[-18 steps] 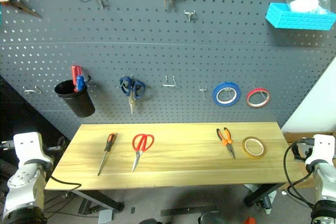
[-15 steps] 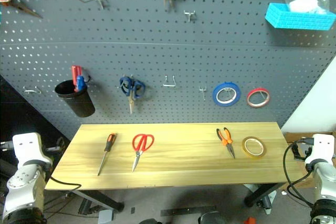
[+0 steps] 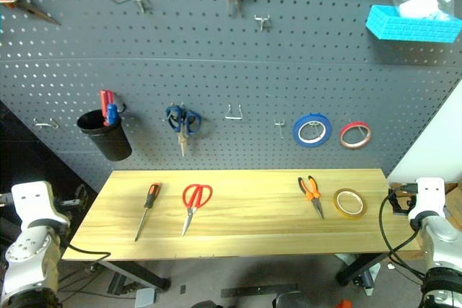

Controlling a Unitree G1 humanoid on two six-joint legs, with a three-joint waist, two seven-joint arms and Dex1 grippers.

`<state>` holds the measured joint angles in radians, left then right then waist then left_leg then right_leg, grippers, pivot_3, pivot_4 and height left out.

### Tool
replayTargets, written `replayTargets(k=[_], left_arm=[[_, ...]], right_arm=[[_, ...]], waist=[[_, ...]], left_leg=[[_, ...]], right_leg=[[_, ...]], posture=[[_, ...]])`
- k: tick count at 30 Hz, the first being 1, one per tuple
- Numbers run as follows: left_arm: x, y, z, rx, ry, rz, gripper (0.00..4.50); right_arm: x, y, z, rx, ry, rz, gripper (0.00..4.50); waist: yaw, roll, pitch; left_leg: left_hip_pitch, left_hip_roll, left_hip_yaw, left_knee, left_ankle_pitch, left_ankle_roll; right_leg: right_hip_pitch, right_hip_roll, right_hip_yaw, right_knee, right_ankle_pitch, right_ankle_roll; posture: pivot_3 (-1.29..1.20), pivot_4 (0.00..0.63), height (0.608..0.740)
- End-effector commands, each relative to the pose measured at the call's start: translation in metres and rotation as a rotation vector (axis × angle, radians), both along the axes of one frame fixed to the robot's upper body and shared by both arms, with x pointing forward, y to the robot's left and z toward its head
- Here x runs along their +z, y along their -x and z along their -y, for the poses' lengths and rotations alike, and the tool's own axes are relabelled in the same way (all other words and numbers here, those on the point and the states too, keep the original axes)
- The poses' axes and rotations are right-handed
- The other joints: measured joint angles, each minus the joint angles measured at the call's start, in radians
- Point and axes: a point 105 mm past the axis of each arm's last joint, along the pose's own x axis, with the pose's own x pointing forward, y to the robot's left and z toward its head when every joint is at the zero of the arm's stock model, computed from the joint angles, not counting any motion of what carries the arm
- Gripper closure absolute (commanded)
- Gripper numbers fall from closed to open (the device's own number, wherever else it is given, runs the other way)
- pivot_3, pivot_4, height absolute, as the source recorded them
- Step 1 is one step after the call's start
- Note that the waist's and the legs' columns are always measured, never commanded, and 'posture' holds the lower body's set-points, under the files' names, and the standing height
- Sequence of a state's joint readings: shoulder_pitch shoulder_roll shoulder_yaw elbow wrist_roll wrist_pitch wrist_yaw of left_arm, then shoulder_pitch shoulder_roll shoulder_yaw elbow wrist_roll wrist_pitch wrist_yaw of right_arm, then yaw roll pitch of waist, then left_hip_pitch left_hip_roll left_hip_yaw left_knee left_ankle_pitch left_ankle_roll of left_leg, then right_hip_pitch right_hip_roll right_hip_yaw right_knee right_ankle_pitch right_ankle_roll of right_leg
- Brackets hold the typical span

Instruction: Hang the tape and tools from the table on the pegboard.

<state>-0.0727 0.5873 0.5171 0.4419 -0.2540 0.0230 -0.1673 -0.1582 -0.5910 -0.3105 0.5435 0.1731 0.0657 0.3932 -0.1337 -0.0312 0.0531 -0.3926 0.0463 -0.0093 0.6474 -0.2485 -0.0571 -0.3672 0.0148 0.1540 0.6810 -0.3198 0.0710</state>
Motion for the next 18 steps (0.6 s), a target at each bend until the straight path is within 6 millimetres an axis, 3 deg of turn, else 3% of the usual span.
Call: replayTargets(k=[1, 7, 18], left_arm=[[0.018, -0.002, 0.000, 0.001, -0.009, 0.054, 0.05], [0.007, 0.002, 0.005, 0.034, 0.023, 0.024, 0.05], [0.009, -0.005, 0.022, -0.072, -0.009, 0.016, 0.05]], right_arm=[[0.018, -0.007, -0.026, 0.156, 0.072, 0.057, 0.00], [0.018, -0.006, -0.039, 0.201, 0.068, 0.045, 0.00], [0.030, -0.011, -0.038, 0.194, 0.065, 0.064, 0.00]], waist=[[0.001, 0.000, 0.000], [0.008, 0.000, 0.000], [0.034, 0.001, 0.002]], left_leg=[[0.000, 0.000, 0.000, 0.000, 0.000, 0.000], [0.000, 0.000, 0.000, 0.000, 0.000, 0.000], [0.000, 0.000, 0.000, 0.000, 0.000, 0.000]], right_leg=[[0.000, 0.000, 0.000, 0.000, 0.000, 0.000], [0.000, 0.000, 0.000, 0.000, 0.000, 0.000], [0.000, 0.000, 0.000, 0.000, 0.000, 0.000]], posture=[[-0.02, 0.037, 0.740], [-0.01, 0.049, 0.740], [-0.01, 0.063, 0.740]])
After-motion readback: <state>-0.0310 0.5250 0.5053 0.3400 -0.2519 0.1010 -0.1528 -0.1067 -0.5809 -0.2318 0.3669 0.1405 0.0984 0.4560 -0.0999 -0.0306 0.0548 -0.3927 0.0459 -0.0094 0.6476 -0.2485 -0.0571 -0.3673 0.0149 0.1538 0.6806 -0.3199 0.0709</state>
